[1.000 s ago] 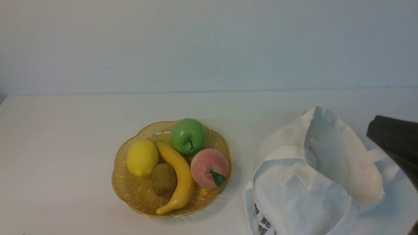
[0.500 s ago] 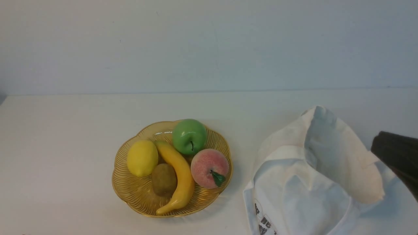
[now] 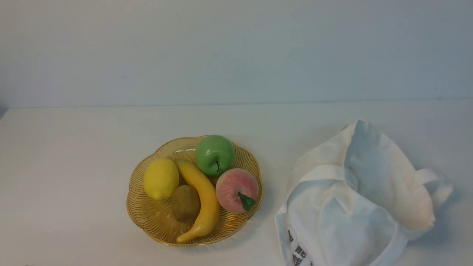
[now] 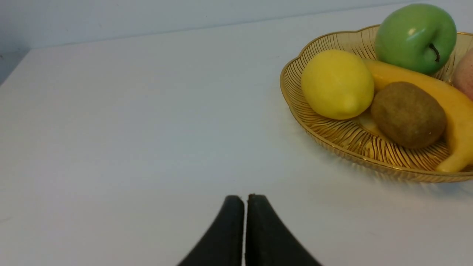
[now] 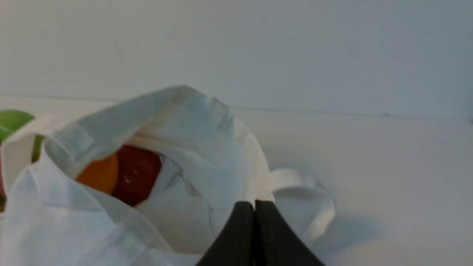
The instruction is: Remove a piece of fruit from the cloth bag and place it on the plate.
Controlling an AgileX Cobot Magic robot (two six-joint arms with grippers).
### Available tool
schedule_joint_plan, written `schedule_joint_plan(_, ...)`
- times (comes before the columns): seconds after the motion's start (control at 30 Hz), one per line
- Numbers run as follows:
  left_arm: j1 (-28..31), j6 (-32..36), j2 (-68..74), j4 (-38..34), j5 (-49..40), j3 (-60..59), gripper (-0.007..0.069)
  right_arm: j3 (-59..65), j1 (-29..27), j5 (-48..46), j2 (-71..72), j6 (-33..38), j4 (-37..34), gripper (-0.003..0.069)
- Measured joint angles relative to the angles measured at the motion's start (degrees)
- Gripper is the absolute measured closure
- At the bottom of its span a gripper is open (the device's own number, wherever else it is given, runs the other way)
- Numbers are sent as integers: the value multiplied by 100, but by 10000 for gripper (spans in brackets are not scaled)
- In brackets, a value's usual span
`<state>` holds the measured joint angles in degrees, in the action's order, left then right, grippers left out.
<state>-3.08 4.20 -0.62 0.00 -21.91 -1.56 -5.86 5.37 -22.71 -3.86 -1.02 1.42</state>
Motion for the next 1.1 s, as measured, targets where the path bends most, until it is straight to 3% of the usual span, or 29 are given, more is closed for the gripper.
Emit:
schedule_joint_plan(0.57, 0, 0, 0, 0, 0, 0, 632, 690, -131, -10, 454, 0, 19, 673)
schedule_joint_plan(0.83, 0, 0, 0, 0, 0, 0, 632, 690, -636, -5, 459, 0, 19, 673)
schedule_joint_plan(1.1, 0, 0, 0, 0, 0, 0, 632, 690, -430, -5, 459, 0, 19, 673)
